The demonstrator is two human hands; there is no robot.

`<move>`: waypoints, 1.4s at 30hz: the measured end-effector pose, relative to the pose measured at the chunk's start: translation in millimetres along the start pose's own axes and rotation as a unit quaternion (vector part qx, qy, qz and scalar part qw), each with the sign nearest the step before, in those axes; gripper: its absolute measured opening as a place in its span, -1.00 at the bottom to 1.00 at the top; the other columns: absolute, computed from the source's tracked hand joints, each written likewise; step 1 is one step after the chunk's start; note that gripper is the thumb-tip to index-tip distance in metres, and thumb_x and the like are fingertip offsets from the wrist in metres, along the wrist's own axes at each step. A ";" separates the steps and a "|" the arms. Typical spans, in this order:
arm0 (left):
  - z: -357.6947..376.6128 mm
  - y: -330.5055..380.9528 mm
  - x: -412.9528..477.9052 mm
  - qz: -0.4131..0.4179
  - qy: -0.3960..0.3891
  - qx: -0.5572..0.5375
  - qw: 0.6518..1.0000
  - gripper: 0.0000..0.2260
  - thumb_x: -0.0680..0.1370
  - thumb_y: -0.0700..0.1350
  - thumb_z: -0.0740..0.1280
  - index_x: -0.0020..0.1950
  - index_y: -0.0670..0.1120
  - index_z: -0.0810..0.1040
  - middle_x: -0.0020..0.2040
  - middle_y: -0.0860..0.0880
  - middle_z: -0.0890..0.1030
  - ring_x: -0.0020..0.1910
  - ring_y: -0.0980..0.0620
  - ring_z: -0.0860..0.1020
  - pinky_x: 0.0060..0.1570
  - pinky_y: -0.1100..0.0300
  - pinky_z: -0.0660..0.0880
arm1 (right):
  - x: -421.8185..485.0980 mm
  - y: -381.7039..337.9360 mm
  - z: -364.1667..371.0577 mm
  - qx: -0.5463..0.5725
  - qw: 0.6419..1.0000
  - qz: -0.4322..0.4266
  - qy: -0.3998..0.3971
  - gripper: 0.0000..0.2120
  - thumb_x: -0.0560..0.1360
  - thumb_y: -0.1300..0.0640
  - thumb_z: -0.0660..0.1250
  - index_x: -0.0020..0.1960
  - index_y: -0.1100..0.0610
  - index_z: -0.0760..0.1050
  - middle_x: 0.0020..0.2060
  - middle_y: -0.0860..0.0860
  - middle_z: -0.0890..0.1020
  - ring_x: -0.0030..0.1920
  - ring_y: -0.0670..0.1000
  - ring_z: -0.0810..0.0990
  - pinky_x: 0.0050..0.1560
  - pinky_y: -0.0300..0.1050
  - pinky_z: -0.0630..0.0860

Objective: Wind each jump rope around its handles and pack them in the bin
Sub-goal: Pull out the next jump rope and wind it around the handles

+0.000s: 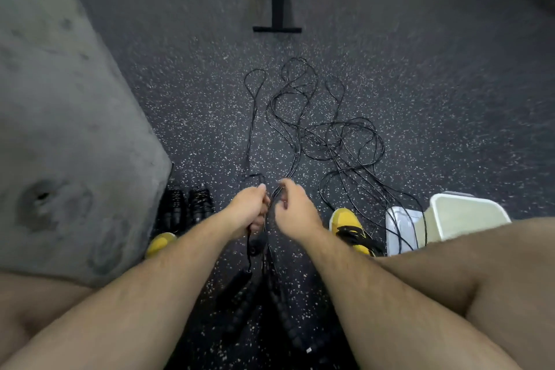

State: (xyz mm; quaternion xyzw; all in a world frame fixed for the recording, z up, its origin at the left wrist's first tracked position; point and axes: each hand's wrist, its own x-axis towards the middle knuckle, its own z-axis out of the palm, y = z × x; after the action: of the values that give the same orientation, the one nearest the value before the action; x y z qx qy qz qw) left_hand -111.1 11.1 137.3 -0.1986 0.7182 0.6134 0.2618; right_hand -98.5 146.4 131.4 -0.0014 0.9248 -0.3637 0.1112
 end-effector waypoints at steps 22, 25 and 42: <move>-112.1 197.2 -122.8 0.350 0.028 0.136 0.927 -0.73 0.74 -0.07 0.12 -0.07 -0.15 0.46 -0.44 0.09 0.30 -0.48 0.10 0.28 -0.29 0.09 0.46 | 32.5 -192.2 -192.0 -0.018 0.950 -0.293 0.103 -0.52 0.51 0.25 0.29 0.39 -0.06 0.43 0.29 -0.08 0.53 -0.17 -0.13 0.62 0.12 -0.09 0.56; -98.8 205.9 -112.5 0.356 0.063 0.115 0.925 -0.72 0.72 -0.07 0.12 -0.13 -0.11 0.47 -0.44 0.10 0.34 -0.47 0.08 0.30 -0.35 0.12 0.38 | 21.0 -217.2 -183.6 0.041 0.938 -0.315 0.137 -0.75 0.44 0.20 0.32 0.09 0.02 0.46 0.05 -0.09 0.50 -0.23 -0.14 0.48 -0.07 -0.14 0.48; -89.6 228.1 -103.8 0.410 0.112 -0.016 0.905 -0.82 0.66 -0.02 0.31 0.06 0.00 0.70 -0.10 0.04 0.65 -0.11 0.10 0.60 -0.07 0.23 0.51 | 46.1 -216.8 -159.5 0.083 0.968 -0.238 0.015 -0.65 0.53 0.15 0.43 -0.35 0.04 0.36 -0.48 -0.05 0.42 -0.39 0.03 0.41 -0.28 -0.05 0.45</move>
State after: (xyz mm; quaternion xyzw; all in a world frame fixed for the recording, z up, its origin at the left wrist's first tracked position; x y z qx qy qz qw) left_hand -179.9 -42.4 388.7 0.0418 0.7510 0.6517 -0.0977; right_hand -193.4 90.3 381.3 -0.2072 0.8660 -0.4550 0.0075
